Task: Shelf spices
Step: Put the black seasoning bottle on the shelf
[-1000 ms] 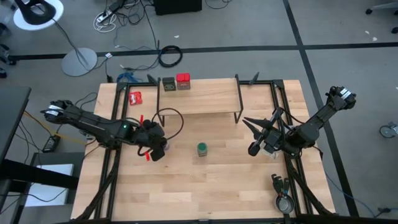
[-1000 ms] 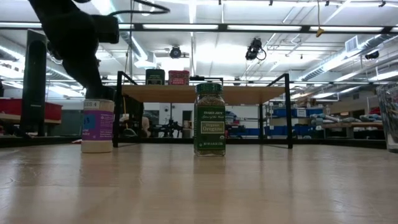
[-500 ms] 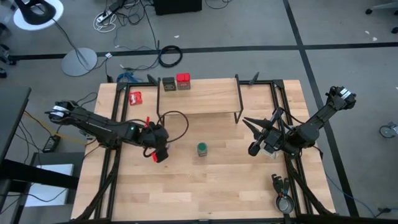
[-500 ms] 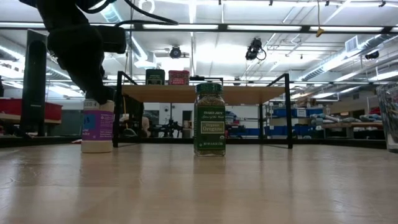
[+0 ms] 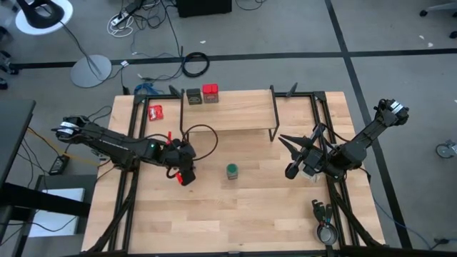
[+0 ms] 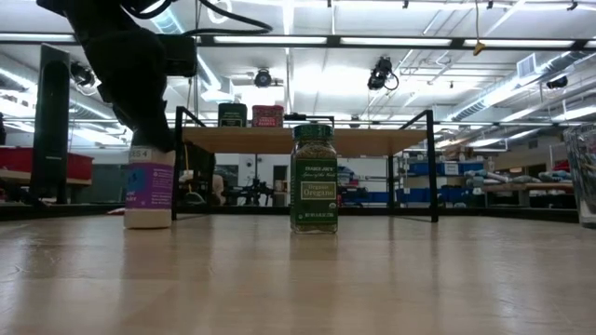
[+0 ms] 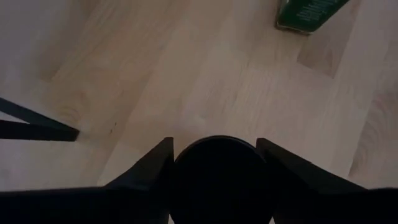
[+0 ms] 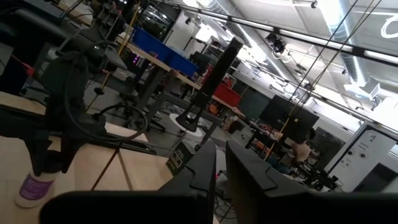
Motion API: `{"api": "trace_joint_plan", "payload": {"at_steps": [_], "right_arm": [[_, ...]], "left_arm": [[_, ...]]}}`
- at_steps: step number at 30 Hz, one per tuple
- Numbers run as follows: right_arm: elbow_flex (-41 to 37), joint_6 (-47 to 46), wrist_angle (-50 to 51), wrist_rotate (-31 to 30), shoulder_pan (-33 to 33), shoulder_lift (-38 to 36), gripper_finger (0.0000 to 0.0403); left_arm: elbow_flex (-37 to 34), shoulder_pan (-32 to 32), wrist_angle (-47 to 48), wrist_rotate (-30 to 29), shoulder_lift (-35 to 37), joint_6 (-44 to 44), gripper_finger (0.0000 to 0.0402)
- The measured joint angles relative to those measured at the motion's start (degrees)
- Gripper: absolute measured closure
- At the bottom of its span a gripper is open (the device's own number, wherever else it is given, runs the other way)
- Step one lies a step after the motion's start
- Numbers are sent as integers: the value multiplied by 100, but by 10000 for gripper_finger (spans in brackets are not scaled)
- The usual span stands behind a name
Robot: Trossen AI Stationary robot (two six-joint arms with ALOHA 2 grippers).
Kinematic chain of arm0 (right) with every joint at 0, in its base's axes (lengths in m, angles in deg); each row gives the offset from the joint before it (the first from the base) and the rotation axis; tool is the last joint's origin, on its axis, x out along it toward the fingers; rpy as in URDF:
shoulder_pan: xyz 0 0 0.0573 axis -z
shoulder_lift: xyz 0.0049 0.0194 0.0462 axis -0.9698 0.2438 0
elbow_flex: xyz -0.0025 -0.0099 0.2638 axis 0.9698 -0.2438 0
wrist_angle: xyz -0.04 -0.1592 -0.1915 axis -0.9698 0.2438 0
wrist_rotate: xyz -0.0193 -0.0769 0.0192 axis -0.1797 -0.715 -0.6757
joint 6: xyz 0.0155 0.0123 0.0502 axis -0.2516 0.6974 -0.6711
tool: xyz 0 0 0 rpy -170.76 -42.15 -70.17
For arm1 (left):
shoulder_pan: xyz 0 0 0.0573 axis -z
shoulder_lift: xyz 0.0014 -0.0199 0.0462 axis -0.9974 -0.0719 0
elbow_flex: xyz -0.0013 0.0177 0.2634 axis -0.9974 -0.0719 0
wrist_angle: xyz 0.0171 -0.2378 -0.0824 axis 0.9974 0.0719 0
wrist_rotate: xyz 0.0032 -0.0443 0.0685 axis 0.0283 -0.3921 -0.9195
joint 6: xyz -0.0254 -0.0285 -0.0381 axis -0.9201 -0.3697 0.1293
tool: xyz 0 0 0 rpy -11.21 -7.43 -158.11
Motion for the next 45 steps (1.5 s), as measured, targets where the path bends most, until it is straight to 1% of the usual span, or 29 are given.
{"api": "trace_joint_plan", "payload": {"at_steps": [4, 6, 10, 15, 20, 25, 31, 36, 39, 45], "right_arm": [[0, 0, 0, 0, 0, 0, 364], [0, 2, 0, 0, 0, -1, 364], [0, 2, 0, 0, 0, 0, 364], [0, 2, 0, 1, 0, 0, 364], [0, 4, 0, 2, 1, 0, 364], [0, 4, 2, 23, 0, 0, 364], [0, 4, 2, 181, 1, -2, 364], [0, 4, 2, 268, 0, 0, 364], [0, 4, 1, 280, 0, -2, 364], [0, 4, 7, 320, 0, -2, 364]], "left_arm": [[24, 0, -181, 35, 0, 41, 213], [158, 0, -229, 63, 2, 110, 213], [592, -7, -241, 39, 2, 428, 213], [1353, -123, -245, -113, 4, 966, 213], [2190, -497, -251, -524, 11, 1435, 213], [2848, -1110, -259, -570, -71, 1914, 213], [3620, -1899, -223, -480, -652, 2329, 213], [4405, -2410, -62, -155, -1409, 2466, 213], [4963, -2658, 193, -27, -1931, 2467, 213], [6092, -3034, 896, -25, -2908, 2455, 213]]}}
